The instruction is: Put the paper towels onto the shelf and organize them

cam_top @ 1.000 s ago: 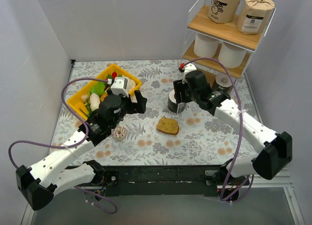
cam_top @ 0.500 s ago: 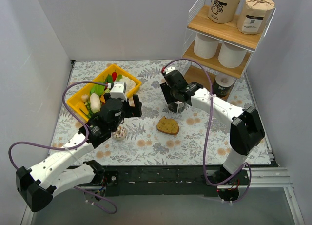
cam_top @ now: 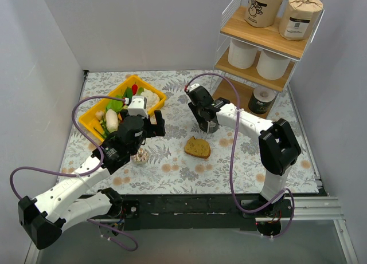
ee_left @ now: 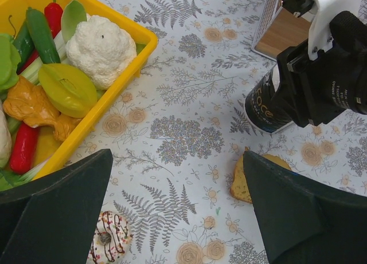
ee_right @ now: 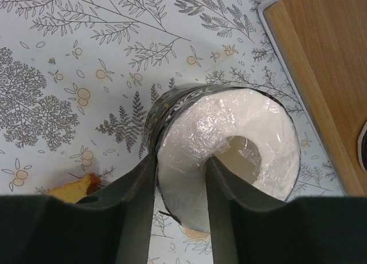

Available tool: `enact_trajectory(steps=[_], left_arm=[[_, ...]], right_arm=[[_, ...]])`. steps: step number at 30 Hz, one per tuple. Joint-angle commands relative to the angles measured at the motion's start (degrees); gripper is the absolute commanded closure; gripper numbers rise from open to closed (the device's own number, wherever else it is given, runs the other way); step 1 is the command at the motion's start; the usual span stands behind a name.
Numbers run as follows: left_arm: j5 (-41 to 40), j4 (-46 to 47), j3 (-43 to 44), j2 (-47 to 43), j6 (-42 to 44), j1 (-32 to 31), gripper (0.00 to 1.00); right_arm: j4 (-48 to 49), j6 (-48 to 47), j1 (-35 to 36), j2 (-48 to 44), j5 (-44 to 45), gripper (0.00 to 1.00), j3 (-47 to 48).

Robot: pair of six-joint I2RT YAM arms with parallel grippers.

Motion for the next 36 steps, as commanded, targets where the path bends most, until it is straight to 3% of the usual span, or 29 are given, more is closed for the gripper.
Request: enact_trajectory(steps=[1,11,18,24,36], left_arm=[[-1.4,-0.8,0.2,-0.6,0.8,0.1,0.02],[-1.4,-0.9,0.2,-0.2,1.0,0.2,0.02],[-1.2,-1.0,0.3,0.1,0.9,0.1,0.02],[-0.7,-1.1,0.3,0.4,0.9,0.1,0.02],[-0.2,-1.2,0.3,0.5,0.9,0.1,0.02]], right_arm=[[1.6,-3.9,-0.1,0.5,2.1,0.63,0.9],[4.5,-15.3,-0.1,-3.2,5.5,0.67,-2.3],[18.2,-30.4,-2.3,-9.1,10.1,0.68,-10.2],[34.7,-44.9,-5.6,-12.9,6.2,0.68,-18.4],[46.8,-57.2,-11.9,-11.0,-5.0,0.67,-24.3]])
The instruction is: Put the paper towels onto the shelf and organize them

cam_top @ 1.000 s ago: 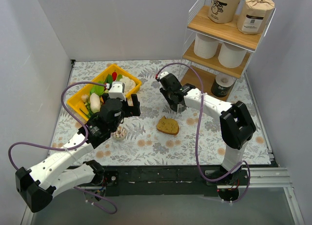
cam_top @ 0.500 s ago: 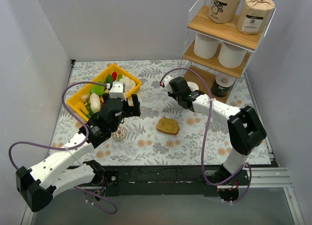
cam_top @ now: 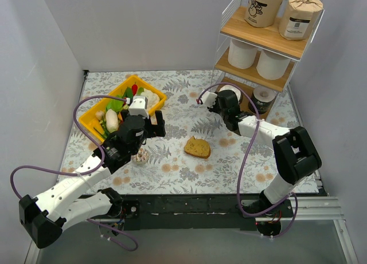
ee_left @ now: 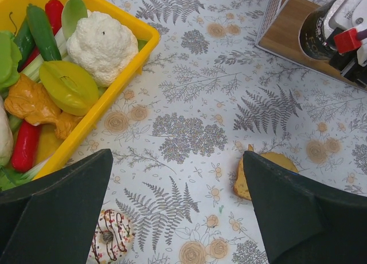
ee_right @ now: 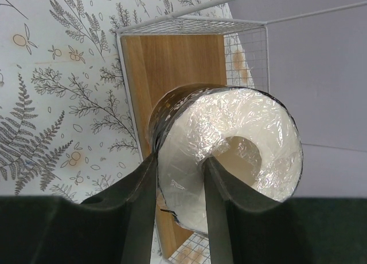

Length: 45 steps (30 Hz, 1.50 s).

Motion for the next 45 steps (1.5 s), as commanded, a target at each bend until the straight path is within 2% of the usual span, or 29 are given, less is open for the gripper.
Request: enact_trajectory(steps=[1,14,25,33,40,42,44,45], left_arm=[[-0.1,-1.0,0.2,-0.2,0.5,0.1,0.02],[-0.3,-1.1,0.3,0.5,0.7,0.1,0.02],[-0.6,-1.1,0.3,0.5,0.8,0.1,0.02],[-0.7,-1.1,0.4,0.6,0.8,0.1,0.02],[0.1,-1.1,0.5,0.4,1.0,0.1,0.02],[0.7,-1.0,0.5,0.4,1.3,0.1,0.02],[1.0,-1.0,0.5,0.1,1.4,0.1,0.02],[1.6,-0.8,0.7,-0.1,1.4,0.2,0.02]], right_arm=[[10.0,-6.4,-1.4,0.3,-4.0,0.67,0.0],[12.9,-13.0,-4.2,5.5,-4.4,0.63,0.4],[15.7,-18.0,-5.2,6.2,-2.8,0.38,-0.3],[15.6,-17.4,-3.4,2.8,-2.6,0.35,-0.7],[11.5,-10.7,3.5,-3.7,1.2,0.34,-1.3],[7.7,-3.7,7.9,-7.2,5.2,0.32,-0.8],[2.1,5.1,10.8,-9.4,6.3,0.26,0.5],[-0.4,8.1,13.5,-11.5,6.5,0.12,2.3]])
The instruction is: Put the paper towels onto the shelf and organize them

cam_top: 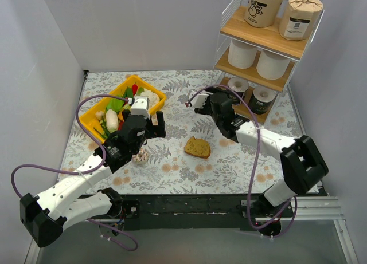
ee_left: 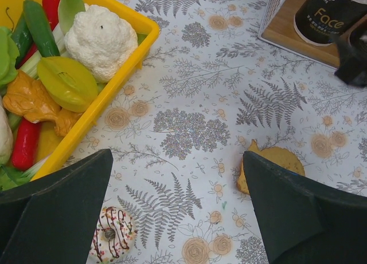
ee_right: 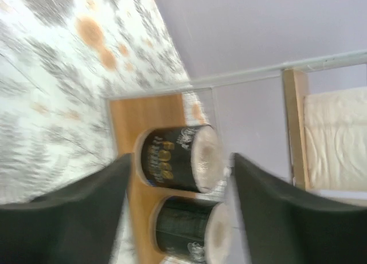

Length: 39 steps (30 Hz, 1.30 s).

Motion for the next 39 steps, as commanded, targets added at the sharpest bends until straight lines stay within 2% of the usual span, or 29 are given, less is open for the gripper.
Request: enact_trajectory(steps=[1,2,3,4,6,8,13,18,24,29,39], left_arm=[[1.6,-0.1,0.7,-1.5,1.1,0.2,0.02],[2.2,0.3,0.5,-2.4,1.3,0.1,0.02],[2.8,0.7,0.4,-3.0,1.4,0.1,0.02],[4.2,1.1,0.1,-3.6,1.6,0.2,0.02],[5.2,2.5,-0.7,-5.3,2.2,0.1,0.02],[6.5,3.3,-1.1,-6.6,2.3,0.1,0.02],[9.6,5.1,-2.2,-8.2,2.7,0.1,0.02],[12.1,5.9,-2.4,-8.3,3.0,0.1,0.02],[16.9,9.3,-4.3,-12.5,3.5,0.1,0.02],[19.6,11.0,-5.9,-15.5,3.7,0.1,0.02],[20.3,11.1,-6.0,-15.9,3.7,0.1,0.02]], right_arm=[[-14.2,19.5,7.8,-7.8,4.3,0.08,4.5],[-17.0,23.2,9.3,-8.6,4.1,0.06,5.7],[-20.1,33.2,9.7,-9.8,4.0,0.06,7.5],[-25.5,37.3,9.9,-10.3,3.0,0.06,8.4],[-30.1,47.1,10.1,-12.1,0.4,0.04,9.0],[-33.9,51.3,10.6,-14.0,0.1,0.02,8.1],[-34.2,63.8,10.8,-25.6,3.7,0.01,2.0],[-30.6,69.9,10.8,-39.8,2.7,0.01,-6.4],[-32.5,74.3,10.8,-49.4,5.4,0.01,-9.2],[-34.7,75.8,10.8,-53.1,6.3,0.01,-9.9],[-35.0,75.9,10.8,-54.2,7.3,0.02,-10.0]])
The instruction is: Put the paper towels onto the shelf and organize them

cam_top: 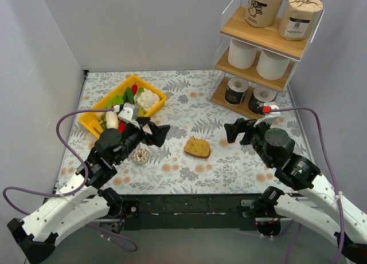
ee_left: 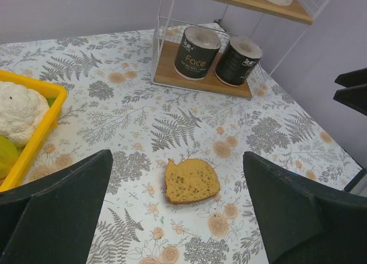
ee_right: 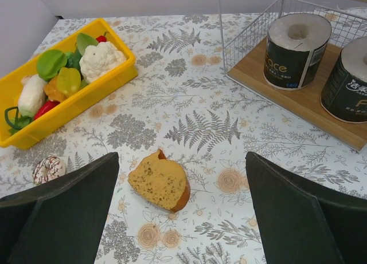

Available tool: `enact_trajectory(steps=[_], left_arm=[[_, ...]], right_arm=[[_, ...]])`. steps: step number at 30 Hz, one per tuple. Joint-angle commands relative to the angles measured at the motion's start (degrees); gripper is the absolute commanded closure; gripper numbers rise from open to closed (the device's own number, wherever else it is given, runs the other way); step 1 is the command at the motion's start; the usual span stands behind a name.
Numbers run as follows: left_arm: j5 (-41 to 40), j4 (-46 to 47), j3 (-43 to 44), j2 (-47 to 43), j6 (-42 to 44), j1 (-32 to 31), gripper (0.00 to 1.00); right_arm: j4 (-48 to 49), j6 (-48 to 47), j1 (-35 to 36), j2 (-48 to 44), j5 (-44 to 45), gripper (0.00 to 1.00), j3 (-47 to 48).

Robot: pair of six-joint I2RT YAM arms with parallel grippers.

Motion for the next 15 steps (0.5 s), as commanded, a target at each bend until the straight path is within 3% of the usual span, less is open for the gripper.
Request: enact_trajectory(steps=[1,15], left_arm=[[1.3,0.7,-0.5,-0.5,0.8,0.1,0.02],[0.9,0.7,-0.6,-0.8,0.8,0.1,0.02]], right_arm=[[0.9,0.9,0.1,-0.7,1.0,0.02,0.0],[0.6,1.1,0.1,-1.1,1.5,0.02,-0.6]])
